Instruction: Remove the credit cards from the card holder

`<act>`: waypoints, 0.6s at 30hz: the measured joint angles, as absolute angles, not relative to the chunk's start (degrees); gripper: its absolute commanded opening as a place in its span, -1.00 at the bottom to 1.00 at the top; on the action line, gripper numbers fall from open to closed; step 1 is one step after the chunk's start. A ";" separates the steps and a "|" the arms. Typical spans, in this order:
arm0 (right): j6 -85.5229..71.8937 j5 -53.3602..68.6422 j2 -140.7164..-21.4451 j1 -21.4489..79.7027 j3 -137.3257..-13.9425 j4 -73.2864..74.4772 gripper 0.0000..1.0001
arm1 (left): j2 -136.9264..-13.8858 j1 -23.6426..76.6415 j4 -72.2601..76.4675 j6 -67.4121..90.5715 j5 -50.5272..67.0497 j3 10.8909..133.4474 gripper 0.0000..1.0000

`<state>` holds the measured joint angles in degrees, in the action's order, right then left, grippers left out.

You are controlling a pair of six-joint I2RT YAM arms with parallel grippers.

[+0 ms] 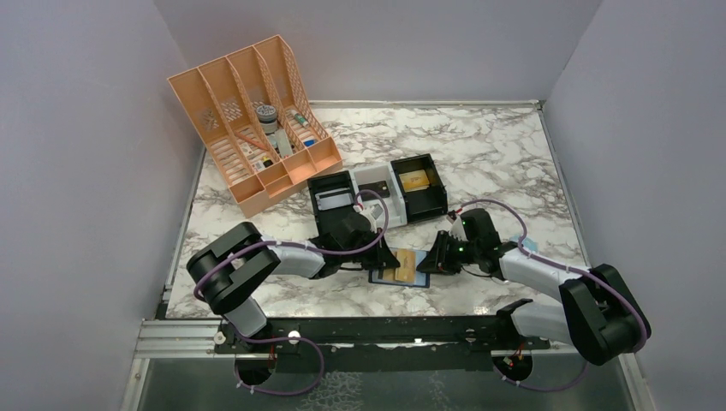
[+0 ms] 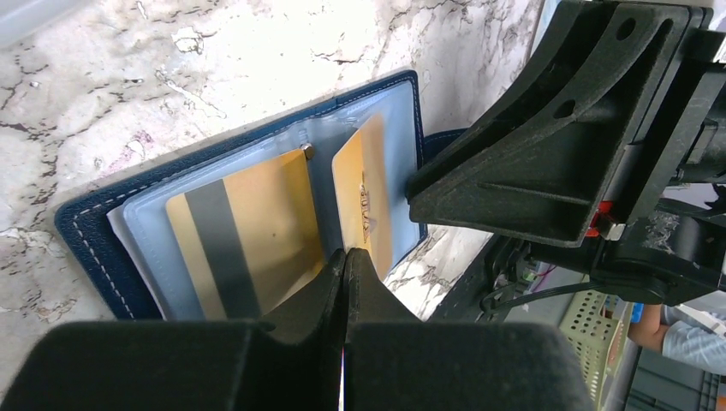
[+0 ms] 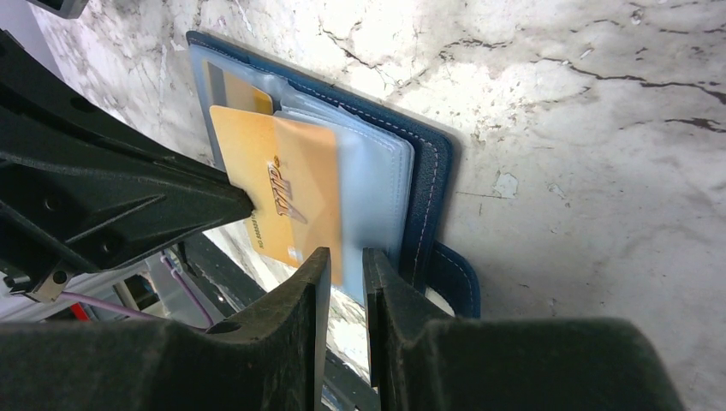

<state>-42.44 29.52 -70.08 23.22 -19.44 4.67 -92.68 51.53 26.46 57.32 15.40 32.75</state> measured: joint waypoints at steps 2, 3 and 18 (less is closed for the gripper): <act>-42.46 29.52 -70.08 23.24 -19.44 4.64 -0.56 | -92.71 51.46 26.41 57.28 15.49 32.77 -0.78; -42.46 29.52 -70.08 23.24 -19.44 4.64 -0.55 | -92.82 51.46 26.39 57.25 15.55 32.82 -0.74; -43.09 30.09 -70.98 23.24 -19.42 3.42 -0.56 | -96.95 51.48 30.09 59.02 18.92 34.35 -0.64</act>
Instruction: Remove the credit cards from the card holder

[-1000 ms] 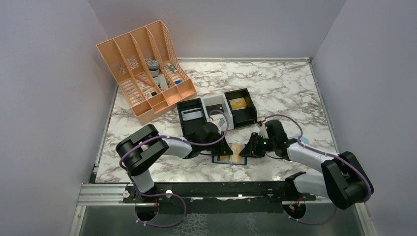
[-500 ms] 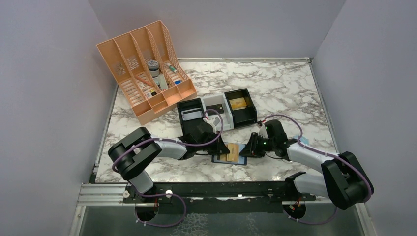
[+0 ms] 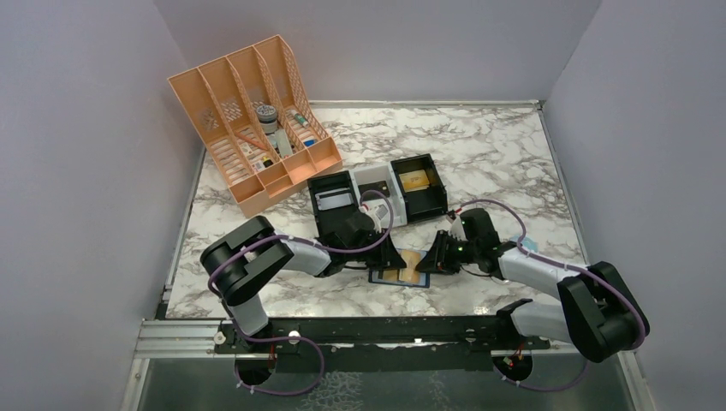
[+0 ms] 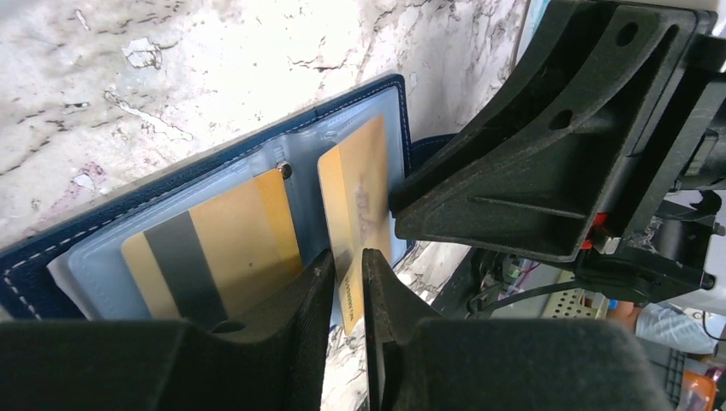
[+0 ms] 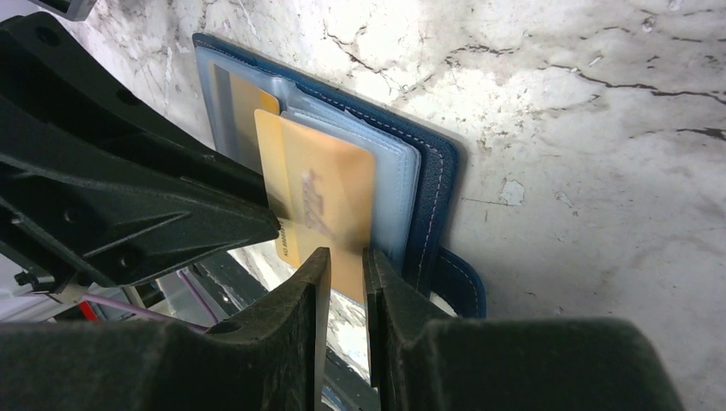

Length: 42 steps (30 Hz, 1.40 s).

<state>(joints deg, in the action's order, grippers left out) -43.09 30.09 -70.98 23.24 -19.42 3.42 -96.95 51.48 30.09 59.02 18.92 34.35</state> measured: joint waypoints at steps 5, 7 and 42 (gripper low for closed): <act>-43.09 30.09 -71.02 23.24 -19.42 3.36 -0.56 | -97.95 51.51 31.46 59.70 19.35 34.35 -0.78; -43.11 30.13 -71.16 23.24 -19.42 3.22 -0.56 | -97.95 51.51 31.73 59.72 19.46 34.35 -0.90; -39.35 32.80 -62.00 23.35 -23.33 3.60 -0.16 | -88.16 48.80 25.80 56.34 18.76 29.98 -1.00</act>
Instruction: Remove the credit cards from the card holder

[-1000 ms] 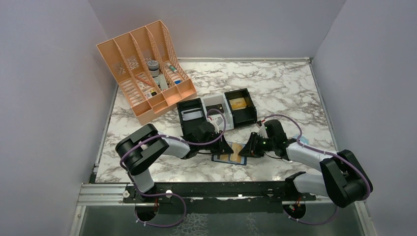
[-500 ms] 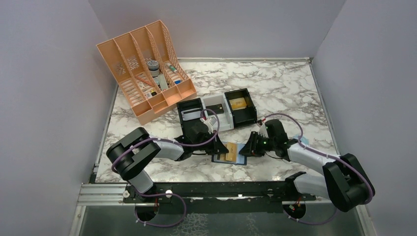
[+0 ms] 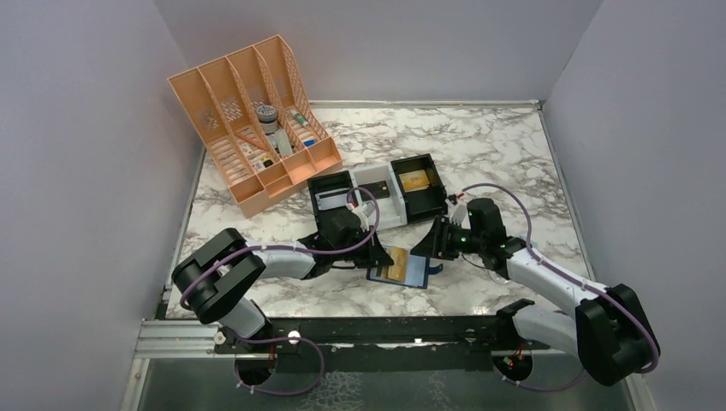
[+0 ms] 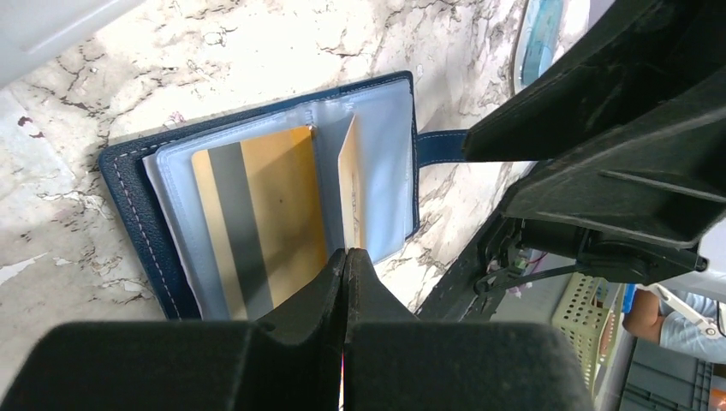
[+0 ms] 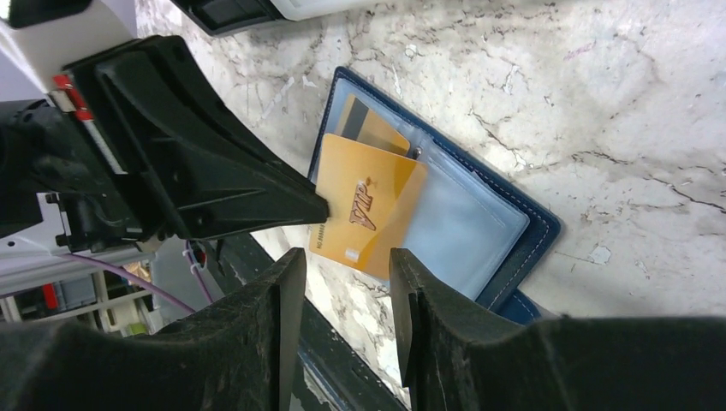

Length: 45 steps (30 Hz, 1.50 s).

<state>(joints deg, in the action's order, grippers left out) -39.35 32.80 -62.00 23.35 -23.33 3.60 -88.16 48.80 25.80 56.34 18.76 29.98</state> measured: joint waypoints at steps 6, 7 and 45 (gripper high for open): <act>-39.62 34.28 -63.96 23.35 -23.24 2.48 -0.15 | -85.97 48.80 20.67 54.17 17.06 31.07 -1.00; -39.66 34.48 -64.18 23.35 -23.24 2.20 -0.15 | -85.69 48.80 19.46 53.71 16.75 31.46 -1.00; -45.60 29.10 -56.55 23.35 -14.31 -12.05 0.00 | -71.50 47.72 13.32 50.61 11.22 31.77 -1.00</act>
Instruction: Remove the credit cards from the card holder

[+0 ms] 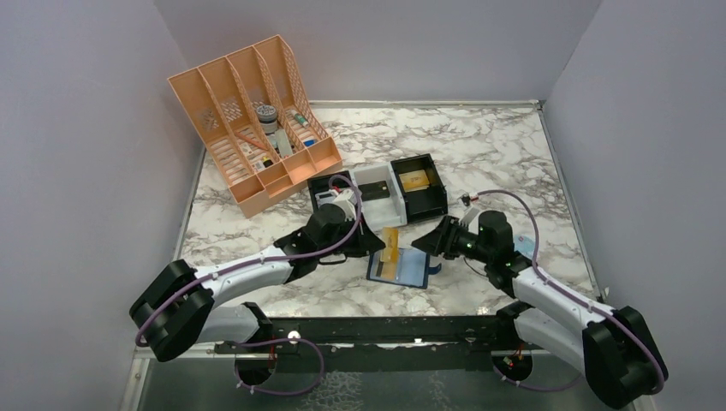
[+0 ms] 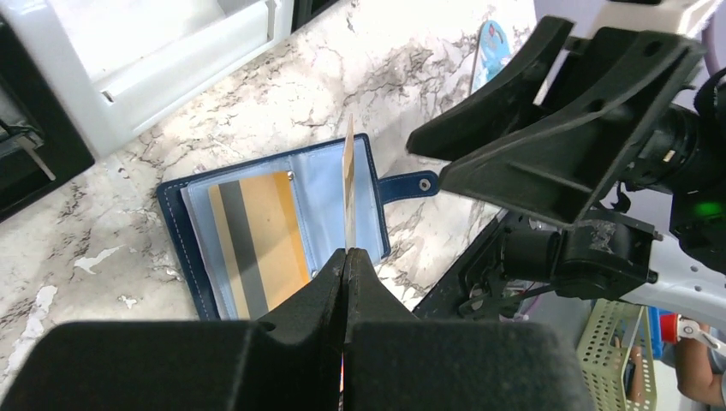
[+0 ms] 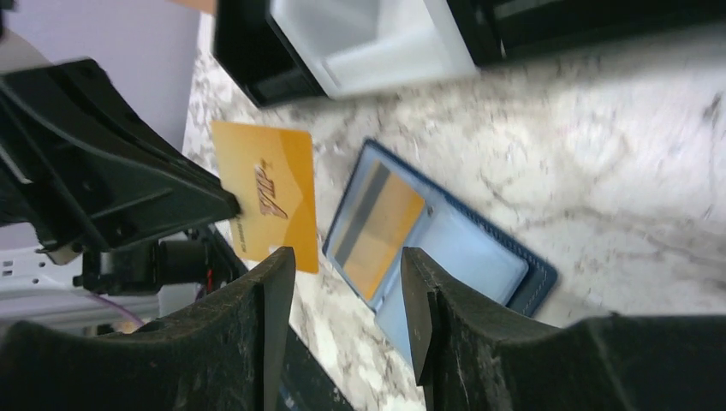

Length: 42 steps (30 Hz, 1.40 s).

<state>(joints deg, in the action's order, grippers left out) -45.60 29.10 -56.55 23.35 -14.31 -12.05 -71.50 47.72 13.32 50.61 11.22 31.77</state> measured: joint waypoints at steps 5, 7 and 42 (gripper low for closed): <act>-42.50 25.15 -51.59 23.35 -15.22 -14.24 0.01 | -68.47 47.72 14.83 50.87 9.47 29.85 -1.00; -41.47 23.88 -51.51 23.35 -16.49 -14.15 0.02 | -67.72 47.72 15.31 50.87 9.08 29.63 -1.00; -49.41 58.37 -80.36 20.18 -27.40 -39.62 0.13 | -66.52 36.32 36.88 54.63 28.14 22.94 -1.00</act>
<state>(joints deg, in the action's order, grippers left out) -49.41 58.37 -80.36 20.18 -27.40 -39.62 -66.52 36.32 36.88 54.63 28.14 22.94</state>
